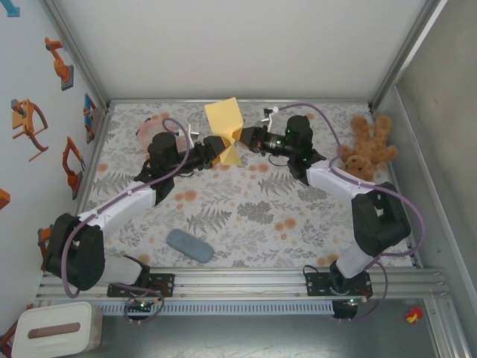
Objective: Fold a paper plane with a square sheet of paper (pick it up from the middle)
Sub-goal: Turn over the paper at the center of the table.
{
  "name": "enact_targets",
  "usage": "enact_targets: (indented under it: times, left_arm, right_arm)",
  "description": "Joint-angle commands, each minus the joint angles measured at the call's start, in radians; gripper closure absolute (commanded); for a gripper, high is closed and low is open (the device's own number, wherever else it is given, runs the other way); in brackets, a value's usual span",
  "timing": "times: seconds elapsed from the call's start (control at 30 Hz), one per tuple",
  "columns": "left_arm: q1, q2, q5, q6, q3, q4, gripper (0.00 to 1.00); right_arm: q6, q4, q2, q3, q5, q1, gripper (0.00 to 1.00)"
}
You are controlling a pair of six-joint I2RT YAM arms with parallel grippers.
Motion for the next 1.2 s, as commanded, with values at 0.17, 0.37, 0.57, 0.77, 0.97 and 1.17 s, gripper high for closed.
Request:
enact_targets:
  times: [0.17, 0.37, 0.57, 0.77, 0.97, 1.17]
  left_arm:
    - [0.009, 0.021, 0.045, 0.012, 0.030, 0.047, 0.52]
    - [0.017, 0.029, 0.049, 0.017, 0.029, 0.034, 0.63]
    - [0.022, 0.029, 0.049, 0.018, 0.026, 0.032, 0.75]
    - [0.029, 0.022, 0.045, 0.034, 0.022, 0.007, 0.84]
    - [0.041, 0.007, 0.028, 0.086, 0.022, -0.081, 0.87]
    - [0.041, -0.024, -0.095, 0.327, 0.121, -0.517, 0.89]
  right_arm:
    - [0.032, 0.040, 0.022, 0.007, -0.025, -0.014, 0.98]
    - [0.027, 0.015, 0.026, 0.008, -0.024, -0.018, 0.96]
    - [0.012, -0.018, 0.026, 0.010, -0.016, -0.020, 0.91]
    - [-0.079, -0.183, -0.013, 0.005, 0.049, -0.041, 0.74]
    - [-0.243, -0.431, -0.106, -0.002, 0.181, -0.081, 0.56]
    - [-0.425, -0.696, -0.205, 0.023, 0.366, -0.108, 0.55]
